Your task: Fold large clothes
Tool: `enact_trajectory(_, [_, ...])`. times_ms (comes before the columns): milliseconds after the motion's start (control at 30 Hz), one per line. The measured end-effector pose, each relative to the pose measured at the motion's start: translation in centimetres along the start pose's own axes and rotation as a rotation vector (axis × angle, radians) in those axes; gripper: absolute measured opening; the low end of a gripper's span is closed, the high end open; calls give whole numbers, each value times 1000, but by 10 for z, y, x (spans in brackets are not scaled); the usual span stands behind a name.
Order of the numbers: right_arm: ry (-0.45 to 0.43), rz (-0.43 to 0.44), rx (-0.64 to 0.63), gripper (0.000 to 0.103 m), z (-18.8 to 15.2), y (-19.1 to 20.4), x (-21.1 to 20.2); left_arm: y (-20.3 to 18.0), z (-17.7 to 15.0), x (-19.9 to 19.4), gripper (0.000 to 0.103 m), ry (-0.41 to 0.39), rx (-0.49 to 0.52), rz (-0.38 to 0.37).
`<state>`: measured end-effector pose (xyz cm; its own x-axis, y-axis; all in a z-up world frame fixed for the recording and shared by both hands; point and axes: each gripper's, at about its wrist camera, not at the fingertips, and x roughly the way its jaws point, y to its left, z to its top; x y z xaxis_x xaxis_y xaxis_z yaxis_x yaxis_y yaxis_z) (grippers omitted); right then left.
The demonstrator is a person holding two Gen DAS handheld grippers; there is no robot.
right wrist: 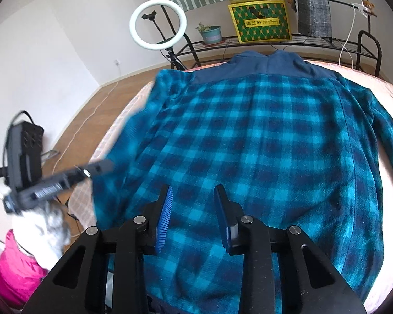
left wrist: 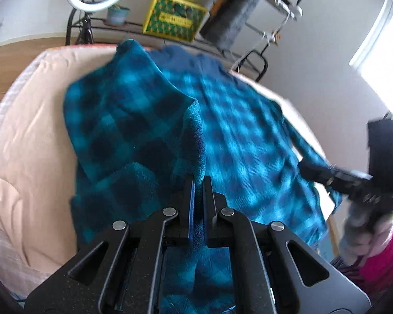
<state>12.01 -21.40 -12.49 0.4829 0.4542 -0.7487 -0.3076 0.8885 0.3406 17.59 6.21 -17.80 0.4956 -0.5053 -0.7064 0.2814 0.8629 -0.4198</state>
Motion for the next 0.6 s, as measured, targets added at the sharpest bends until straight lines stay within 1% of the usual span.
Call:
enact_trajectory(100, [1,-2,10,31,-1,-4,-2,-9,-9,13,2,40,35,22])
enact_trajectory(167, [3,-5,13,31,-1,-6,-4,-12,-12,16,2,65,60,28])
enact_trajectory(233, [4,-6,13,31,-2,-8,-5,-16,-15,14,3,79,69,52])
enact_trajectory(300, [4,-6,10,31,-2,-8,-6,-18,-14,12,12,86,72,38])
enact_trajectory(333, [7,-7,7,31,-2,-9,-6,-19,-14,6,27,85,73,27])
enact_trajectory(367, [9,-10,3,31,-1,-8,-7,-18,-15,-3,45,72,73,23])
enact_trajectory(400, [9,-12,-1,31,-2,-7,-7,-18,-18,-10,51,52,72,22])
enact_trajectory(433, [10,-8,-2,31,-2,-8,-7,-11,-20,-27,56,9,66,20])
enact_trajectory(467, [12,-2,-3,31,-3,-8,-8,-8,-20,-33,56,-8,55,26])
enact_trajectory(500, [14,2,-6,31,-5,-8,-9,3,-21,-43,56,-27,25,45])
enact_trajectory(567, [22,5,-17,31,-8,-5,-8,42,-22,-60,56,-59,-94,120])
enact_trajectory(600, [25,4,-22,31,-9,-4,-7,56,-23,-64,56,-67,-142,127])
